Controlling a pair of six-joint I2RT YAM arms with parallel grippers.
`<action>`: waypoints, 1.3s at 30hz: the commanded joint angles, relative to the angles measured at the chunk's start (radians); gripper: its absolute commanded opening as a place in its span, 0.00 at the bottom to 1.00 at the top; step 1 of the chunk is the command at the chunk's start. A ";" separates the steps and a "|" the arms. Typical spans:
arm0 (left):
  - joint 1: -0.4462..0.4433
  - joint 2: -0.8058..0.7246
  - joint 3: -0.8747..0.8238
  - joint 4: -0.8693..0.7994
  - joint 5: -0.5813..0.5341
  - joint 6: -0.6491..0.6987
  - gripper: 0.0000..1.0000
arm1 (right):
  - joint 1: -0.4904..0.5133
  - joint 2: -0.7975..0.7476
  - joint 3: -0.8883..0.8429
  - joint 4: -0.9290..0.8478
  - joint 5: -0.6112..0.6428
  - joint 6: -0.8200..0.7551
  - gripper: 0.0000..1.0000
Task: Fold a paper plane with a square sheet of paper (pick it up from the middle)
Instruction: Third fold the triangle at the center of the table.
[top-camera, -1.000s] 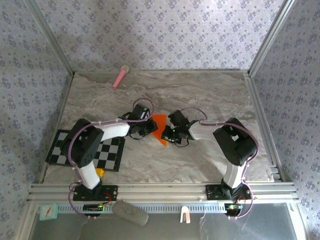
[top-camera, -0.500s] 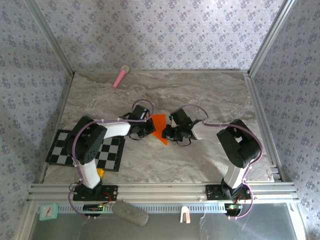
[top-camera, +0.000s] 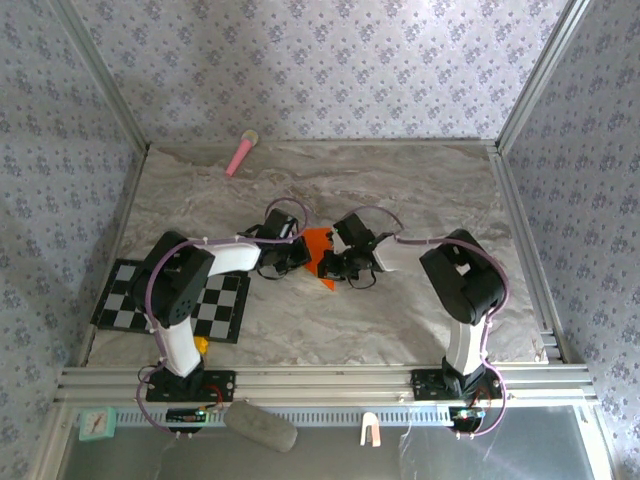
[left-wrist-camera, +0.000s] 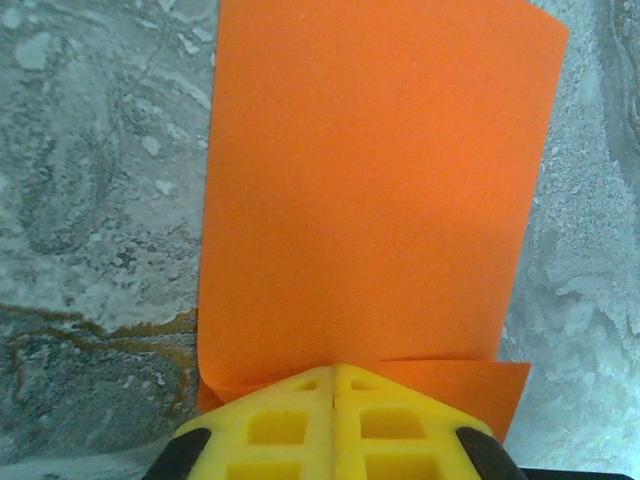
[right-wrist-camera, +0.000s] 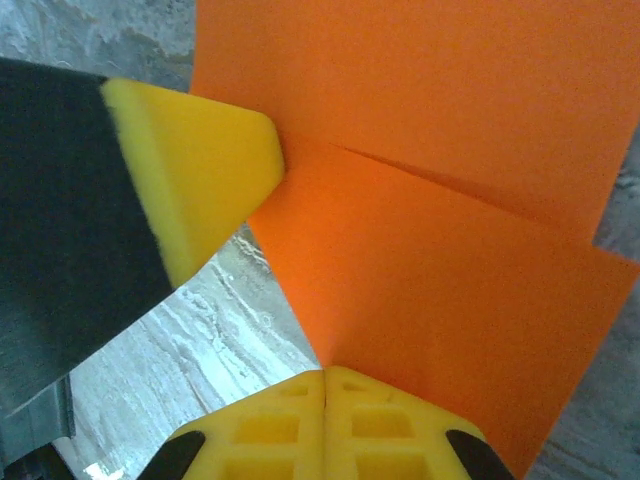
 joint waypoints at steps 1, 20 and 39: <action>0.008 0.060 -0.014 -0.091 -0.044 0.021 0.00 | 0.003 0.019 0.026 -0.074 0.001 -0.026 0.01; 0.025 0.081 -0.011 -0.123 -0.058 0.031 0.00 | 0.003 -0.086 -0.110 -0.193 -0.008 -0.105 0.02; 0.016 0.004 0.025 -0.134 0.020 -0.005 0.03 | 0.009 -0.275 -0.137 -0.271 0.107 -0.171 0.07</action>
